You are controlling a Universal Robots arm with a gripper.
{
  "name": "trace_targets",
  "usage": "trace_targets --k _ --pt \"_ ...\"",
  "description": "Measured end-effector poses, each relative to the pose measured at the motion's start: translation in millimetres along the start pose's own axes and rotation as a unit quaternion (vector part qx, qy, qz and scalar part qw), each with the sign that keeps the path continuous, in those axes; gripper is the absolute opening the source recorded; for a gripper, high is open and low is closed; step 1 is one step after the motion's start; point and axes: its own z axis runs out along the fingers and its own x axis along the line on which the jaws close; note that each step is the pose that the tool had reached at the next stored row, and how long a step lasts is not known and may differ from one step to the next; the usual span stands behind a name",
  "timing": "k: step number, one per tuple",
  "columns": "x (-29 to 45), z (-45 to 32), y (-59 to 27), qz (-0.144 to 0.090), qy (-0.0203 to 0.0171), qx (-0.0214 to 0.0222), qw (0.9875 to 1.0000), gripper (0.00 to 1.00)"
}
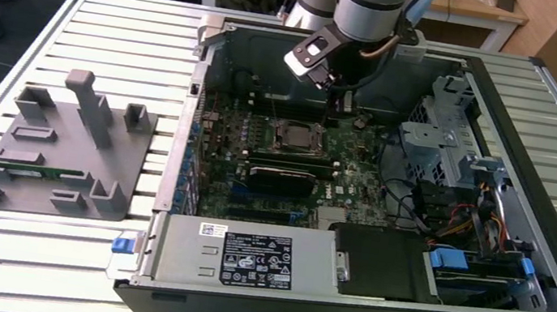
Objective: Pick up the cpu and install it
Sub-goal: 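Close the cpu cover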
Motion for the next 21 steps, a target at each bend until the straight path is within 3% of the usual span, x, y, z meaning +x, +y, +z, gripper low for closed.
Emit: trace_targets --k 21 --pt "0.2 1.3 -8.3 0.0 0.0 0.0 1.0 0.11"
